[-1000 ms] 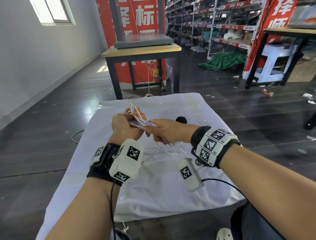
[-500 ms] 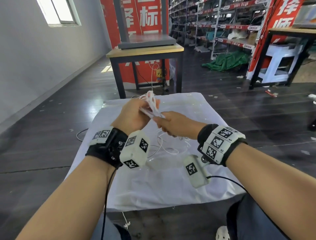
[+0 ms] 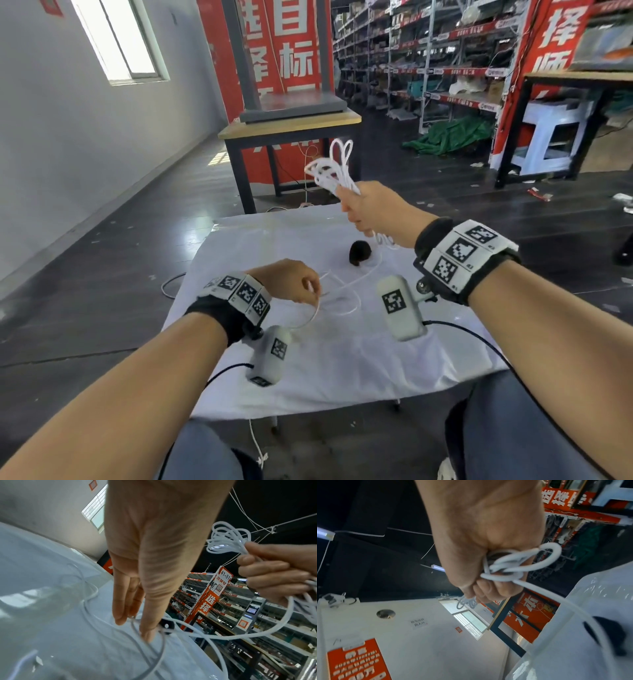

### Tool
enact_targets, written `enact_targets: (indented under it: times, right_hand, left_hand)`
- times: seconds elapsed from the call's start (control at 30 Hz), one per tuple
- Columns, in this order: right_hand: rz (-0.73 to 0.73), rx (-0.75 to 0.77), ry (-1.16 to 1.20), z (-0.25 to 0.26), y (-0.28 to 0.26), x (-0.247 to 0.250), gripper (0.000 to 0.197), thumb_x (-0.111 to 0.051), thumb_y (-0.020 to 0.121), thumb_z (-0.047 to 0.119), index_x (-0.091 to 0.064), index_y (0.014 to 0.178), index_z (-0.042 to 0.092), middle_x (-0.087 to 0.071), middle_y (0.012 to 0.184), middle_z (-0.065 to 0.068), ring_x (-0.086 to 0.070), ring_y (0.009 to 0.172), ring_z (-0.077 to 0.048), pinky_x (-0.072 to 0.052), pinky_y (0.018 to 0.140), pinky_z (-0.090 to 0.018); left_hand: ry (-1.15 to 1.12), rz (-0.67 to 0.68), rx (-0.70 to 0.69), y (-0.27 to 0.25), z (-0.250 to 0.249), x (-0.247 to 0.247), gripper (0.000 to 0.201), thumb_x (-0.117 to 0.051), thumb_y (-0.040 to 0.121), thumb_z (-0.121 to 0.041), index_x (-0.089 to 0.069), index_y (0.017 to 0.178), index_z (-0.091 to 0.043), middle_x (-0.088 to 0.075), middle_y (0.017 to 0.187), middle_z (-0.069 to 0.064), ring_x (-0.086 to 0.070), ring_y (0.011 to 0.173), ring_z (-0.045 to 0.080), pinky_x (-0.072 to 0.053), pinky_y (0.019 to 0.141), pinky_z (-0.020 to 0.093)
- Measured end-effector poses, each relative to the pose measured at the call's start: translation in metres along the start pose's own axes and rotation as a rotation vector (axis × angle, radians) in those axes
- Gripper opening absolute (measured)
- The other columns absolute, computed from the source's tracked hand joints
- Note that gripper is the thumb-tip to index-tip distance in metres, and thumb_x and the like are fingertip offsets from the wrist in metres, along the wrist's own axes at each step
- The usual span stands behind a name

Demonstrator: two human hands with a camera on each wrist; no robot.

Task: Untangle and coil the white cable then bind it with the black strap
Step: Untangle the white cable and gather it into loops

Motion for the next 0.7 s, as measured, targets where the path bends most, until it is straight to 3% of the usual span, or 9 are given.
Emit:
enact_targets:
  times: [0.07, 0.13, 0.23, 0.33, 0.4, 0.47, 0.53, 0.6, 0.7]
  right_hand:
    - [0.056, -0.028, -0.152, -0.010, -0.006, -0.003, 0.033, -0.039, 0.101, 0.033, -0.044, 0.074, 0.014, -0.041, 0.061, 0.001, -0.034, 0.048, -0.013, -0.030, 0.041, -0.017]
    - [0.077, -0.075, -0.292, -0.023, -0.010, -0.003, 0.033, -0.038, 0.100, 0.033, -0.047, 0.076, 0.013, -0.052, 0.068, 0.001, -0.040, 0.049, -0.012, -0.033, 0.039, -0.014]
    - [0.122, -0.127, -0.418, -0.039, -0.015, -0.006, 0.031, -0.034, 0.101, 0.028, -0.049, 0.081, 0.009, -0.068, 0.089, -0.004, -0.047, 0.052, -0.012, -0.037, 0.040, -0.015]
    - [0.239, -0.205, -0.509, -0.055, -0.020, -0.019, 0.028, -0.037, 0.101, 0.027, -0.048, 0.079, 0.013, -0.072, 0.102, -0.009, -0.052, 0.060, -0.020, -0.040, 0.052, -0.023]
    - [0.333, -0.249, -0.516, -0.061, -0.024, -0.029, 0.032, -0.038, 0.100, 0.033, -0.046, 0.076, 0.014, -0.074, 0.098, -0.007, -0.047, 0.053, -0.017, -0.038, 0.046, -0.022]
    - [0.377, -0.268, -0.484, -0.062, -0.027, -0.035, 0.035, -0.034, 0.101, 0.036, -0.045, 0.078, 0.012, -0.075, 0.098, -0.003, -0.039, 0.046, -0.015, -0.030, 0.039, -0.019]
    - [0.401, -0.272, -0.485, -0.061, -0.029, -0.037, 0.036, -0.033, 0.102, 0.037, -0.043, 0.077, 0.013, -0.074, 0.102, -0.001, -0.037, 0.046, -0.015, -0.030, 0.039, -0.020]
    - [0.458, -0.295, -0.440, -0.067, -0.033, -0.042, 0.036, -0.035, 0.102, 0.038, -0.044, 0.077, 0.014, -0.074, 0.095, 0.000, -0.038, 0.047, -0.014, -0.032, 0.041, -0.020]
    - [0.417, -0.320, -0.374, -0.074, -0.036, -0.036, 0.038, -0.039, 0.100, 0.041, -0.051, 0.078, 0.013, -0.064, 0.072, 0.002, -0.042, 0.049, -0.014, -0.037, 0.047, -0.021]
  left_hand:
    - [0.044, -0.092, 0.038, -0.005, 0.011, 0.010, 0.018, -0.068, 0.084, -0.021, -0.069, 0.100, -0.012, -0.069, 0.093, 0.004, -0.055, 0.077, 0.012, -0.035, 0.060, 0.006]
    - [-0.019, -0.294, 0.104, -0.014, 0.024, 0.034, 0.012, -0.064, 0.087, -0.020, -0.067, 0.094, -0.012, -0.067, 0.084, 0.002, -0.055, 0.074, 0.012, -0.034, 0.056, 0.007]
    - [-0.395, -0.579, 0.184, -0.036, 0.050, 0.063, 0.011, -0.065, 0.089, -0.025, -0.063, 0.090, -0.014, -0.067, 0.084, 0.001, -0.063, 0.075, 0.011, -0.044, 0.064, 0.014]
    - [-0.959, -0.565, 0.116, -0.043, 0.055, 0.061, 0.014, -0.062, 0.091, -0.014, -0.063, 0.099, -0.003, -0.067, 0.100, 0.013, -0.066, 0.087, 0.014, -0.054, 0.084, 0.019]
    - [-1.188, -0.600, 0.093, -0.047, 0.057, 0.065, 0.018, -0.057, 0.094, -0.011, -0.061, 0.101, 0.005, -0.067, 0.098, 0.019, -0.068, 0.086, 0.018, -0.055, 0.087, 0.023]
    - [-1.358, -0.703, 0.129, -0.054, 0.067, 0.070, 0.022, -0.050, 0.099, -0.015, -0.059, 0.091, 0.003, -0.071, 0.082, 0.016, -0.070, 0.080, 0.020, -0.056, 0.084, 0.025]
    - [-1.535, -0.778, 0.183, -0.059, 0.080, 0.069, 0.031, -0.041, 0.102, -0.019, -0.056, 0.082, 0.000, -0.070, 0.067, 0.014, -0.071, 0.068, 0.020, -0.059, 0.072, 0.024]
    - [-1.613, -0.797, 0.212, -0.061, 0.090, 0.068, 0.035, -0.037, 0.104, -0.022, -0.055, 0.082, -0.001, -0.069, 0.067, 0.016, -0.071, 0.062, 0.021, -0.059, 0.062, 0.025]
    - [-1.664, -0.818, 0.220, -0.066, 0.104, 0.068, 0.037, -0.034, 0.104, -0.023, -0.054, 0.083, -0.001, -0.070, 0.068, 0.016, -0.071, 0.066, 0.023, -0.060, 0.060, 0.026]
Point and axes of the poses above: each hand's wrist, its own y-axis towards the middle knuckle, its own x-axis out of the back of the hand, z = x × y, the point moved 10 cm from there along y, towards the middle knuckle
